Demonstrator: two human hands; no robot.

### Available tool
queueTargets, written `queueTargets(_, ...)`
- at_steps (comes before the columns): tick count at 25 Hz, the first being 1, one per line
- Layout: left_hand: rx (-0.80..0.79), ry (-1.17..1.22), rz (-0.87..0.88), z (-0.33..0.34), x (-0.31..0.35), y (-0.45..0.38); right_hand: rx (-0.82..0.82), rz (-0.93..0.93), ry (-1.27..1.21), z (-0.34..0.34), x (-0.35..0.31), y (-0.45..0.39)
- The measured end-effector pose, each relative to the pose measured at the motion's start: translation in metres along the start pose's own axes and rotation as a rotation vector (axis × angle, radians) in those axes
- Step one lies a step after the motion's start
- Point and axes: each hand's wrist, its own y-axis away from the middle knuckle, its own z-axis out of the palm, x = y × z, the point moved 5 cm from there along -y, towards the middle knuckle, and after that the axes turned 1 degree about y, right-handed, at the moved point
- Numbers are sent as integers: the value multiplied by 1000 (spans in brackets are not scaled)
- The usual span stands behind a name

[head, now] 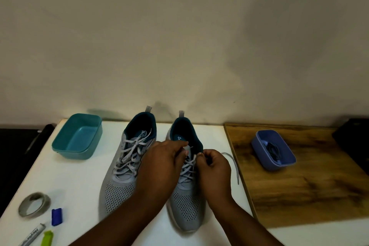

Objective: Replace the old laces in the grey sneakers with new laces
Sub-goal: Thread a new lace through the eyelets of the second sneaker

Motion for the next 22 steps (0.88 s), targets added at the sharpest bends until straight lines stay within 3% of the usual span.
queueTargets(8, -89, -495, 22, 10, 8, 0, -100, 73, -137, 4, 2, 9)
queueTargets(14, -205, -546, -16, 13, 4, -3, -113, 38, -103, 5, 0, 11)
queueTargets(22, -250, -529, -15, 15, 9, -4, -154, -146, 81, 2, -13, 14)
